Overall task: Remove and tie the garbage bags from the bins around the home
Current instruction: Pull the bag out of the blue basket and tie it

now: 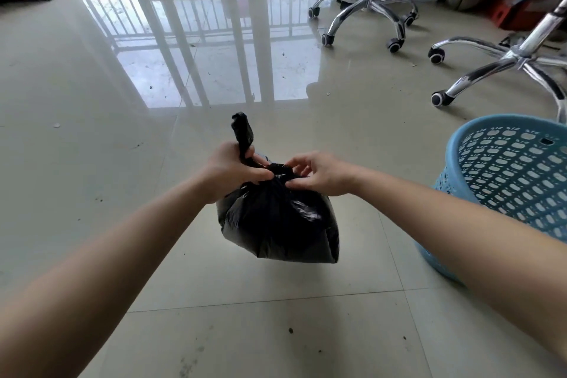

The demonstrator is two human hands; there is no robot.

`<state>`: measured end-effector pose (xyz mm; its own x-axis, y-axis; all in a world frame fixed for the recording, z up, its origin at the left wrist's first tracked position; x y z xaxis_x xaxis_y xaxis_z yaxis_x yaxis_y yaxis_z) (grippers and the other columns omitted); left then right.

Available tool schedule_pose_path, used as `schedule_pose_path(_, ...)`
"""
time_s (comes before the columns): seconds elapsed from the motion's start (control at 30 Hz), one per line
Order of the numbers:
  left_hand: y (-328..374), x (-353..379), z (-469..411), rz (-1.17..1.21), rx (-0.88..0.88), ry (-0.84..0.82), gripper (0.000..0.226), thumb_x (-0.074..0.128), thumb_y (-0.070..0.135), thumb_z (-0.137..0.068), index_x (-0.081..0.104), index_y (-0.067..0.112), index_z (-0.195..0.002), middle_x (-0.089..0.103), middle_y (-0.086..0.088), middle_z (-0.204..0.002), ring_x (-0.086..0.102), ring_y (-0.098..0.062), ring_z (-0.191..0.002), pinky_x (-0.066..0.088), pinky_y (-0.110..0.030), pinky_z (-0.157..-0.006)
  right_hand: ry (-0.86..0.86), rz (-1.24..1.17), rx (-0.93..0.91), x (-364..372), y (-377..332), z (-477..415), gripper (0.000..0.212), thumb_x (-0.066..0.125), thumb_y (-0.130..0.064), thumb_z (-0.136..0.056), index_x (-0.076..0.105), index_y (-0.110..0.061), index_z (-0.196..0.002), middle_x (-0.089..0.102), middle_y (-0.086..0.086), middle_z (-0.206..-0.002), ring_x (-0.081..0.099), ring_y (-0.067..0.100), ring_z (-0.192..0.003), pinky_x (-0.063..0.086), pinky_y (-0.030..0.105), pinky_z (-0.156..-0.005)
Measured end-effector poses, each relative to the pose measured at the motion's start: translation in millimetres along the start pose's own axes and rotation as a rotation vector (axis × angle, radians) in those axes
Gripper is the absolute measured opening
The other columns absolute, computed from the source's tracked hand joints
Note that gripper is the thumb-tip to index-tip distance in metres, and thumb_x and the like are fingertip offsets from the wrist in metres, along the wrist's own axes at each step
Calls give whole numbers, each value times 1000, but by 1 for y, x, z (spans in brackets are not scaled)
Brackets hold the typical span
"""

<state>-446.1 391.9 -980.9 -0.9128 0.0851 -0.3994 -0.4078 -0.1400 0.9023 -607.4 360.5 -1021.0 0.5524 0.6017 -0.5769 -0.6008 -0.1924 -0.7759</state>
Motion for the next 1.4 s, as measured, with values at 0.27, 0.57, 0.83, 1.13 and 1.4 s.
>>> schedule_pose_path(0.27,1,0,-5,-441,184,290,25,75,12,-70,68,10,-94,72,-2,-80,64,-21,-75,47,-20,-69,25,-113,-23,11,-3,7,23,78,-15,-84,64,-27,-98,57,-6,-76,52,14,-68,45,23,-70)
schedule_pose_path(0.57,-29,16,0,498,-251,129,21,56,-7,-93,70,9,-89,70,-10,-82,68,-15,-66,56,-23,-56,78,-179,-29,2,-10,8,20,78,-16,-85,69,-18,-102,50,-3,-79,47,12,-68,41,13,-62)
schedule_pose_path(0.83,-27,27,-2,730,-299,-26,11,65,13,-94,69,8,-103,75,-6,-87,71,-16,-80,55,-24,-76,118,-309,-12,2,-5,10,21,81,-17,-81,76,-21,-102,58,-4,-75,53,9,-65,47,16,-65)
schedule_pose_path(1.13,-35,6,-1,490,-183,266,30,70,-15,-72,69,11,-87,70,-4,-83,66,-20,-79,56,-36,-80,-168,-327,115,12,4,19,32,69,-20,-92,67,-30,-122,68,-12,-93,62,-6,-78,45,9,-68)
schedule_pose_path(1.4,-41,-2,2,359,-96,238,26,74,-14,-69,70,12,-72,75,-10,-86,71,-21,-84,58,-38,-86,76,-222,127,1,13,12,19,66,-31,-94,65,-21,-110,72,2,-100,71,13,-83,51,23,-66)
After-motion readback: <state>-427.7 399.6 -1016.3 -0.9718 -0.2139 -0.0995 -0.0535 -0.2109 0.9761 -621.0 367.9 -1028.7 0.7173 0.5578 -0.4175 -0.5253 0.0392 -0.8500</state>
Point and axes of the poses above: each hand's wrist, its own z-axis away from the middle knuckle, its own x-axis out of the palm, y = z × x, the point moved 8 cm from there along -z, towards the middle knuckle
